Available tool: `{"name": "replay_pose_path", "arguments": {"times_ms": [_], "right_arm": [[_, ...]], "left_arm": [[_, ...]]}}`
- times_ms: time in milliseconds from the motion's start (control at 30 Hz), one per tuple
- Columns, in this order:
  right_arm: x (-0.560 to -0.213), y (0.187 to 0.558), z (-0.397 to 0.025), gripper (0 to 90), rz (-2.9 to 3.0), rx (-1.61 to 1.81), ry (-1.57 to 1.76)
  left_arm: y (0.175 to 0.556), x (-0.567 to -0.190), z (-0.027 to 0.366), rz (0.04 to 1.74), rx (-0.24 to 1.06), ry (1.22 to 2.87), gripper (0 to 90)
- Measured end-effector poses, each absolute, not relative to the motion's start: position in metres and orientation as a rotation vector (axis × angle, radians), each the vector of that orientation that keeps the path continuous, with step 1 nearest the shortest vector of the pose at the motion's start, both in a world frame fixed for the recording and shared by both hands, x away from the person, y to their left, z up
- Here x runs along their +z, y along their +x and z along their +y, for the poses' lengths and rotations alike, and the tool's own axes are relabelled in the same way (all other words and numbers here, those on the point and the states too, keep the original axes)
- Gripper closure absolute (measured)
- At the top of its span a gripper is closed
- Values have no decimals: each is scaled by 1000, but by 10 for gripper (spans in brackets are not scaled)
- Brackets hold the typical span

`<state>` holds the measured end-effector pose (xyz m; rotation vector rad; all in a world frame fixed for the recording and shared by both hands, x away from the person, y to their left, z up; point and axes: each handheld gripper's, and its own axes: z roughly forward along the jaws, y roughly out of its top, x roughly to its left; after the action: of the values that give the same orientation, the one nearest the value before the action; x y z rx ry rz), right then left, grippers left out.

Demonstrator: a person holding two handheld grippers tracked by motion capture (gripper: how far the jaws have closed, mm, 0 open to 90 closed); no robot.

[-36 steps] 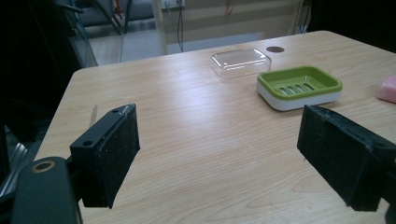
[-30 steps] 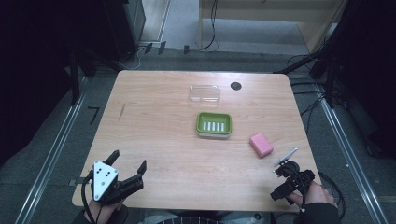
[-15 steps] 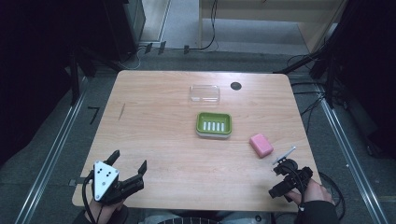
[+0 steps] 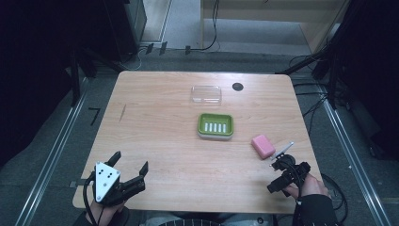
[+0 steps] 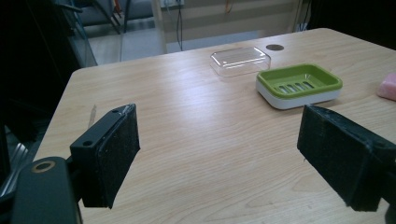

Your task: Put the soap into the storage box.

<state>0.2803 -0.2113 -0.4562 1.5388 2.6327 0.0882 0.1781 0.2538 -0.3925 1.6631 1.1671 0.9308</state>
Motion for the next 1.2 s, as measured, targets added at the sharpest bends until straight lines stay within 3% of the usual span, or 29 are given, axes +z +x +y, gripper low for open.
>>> {"name": "replay_pose_path", "arguments": {"times_ms": [1200], "right_arm": [[-449,322,-200,0,2603,108,1495]], "left_arm": [[178,-393,255,1165,929,1659,133]]}}
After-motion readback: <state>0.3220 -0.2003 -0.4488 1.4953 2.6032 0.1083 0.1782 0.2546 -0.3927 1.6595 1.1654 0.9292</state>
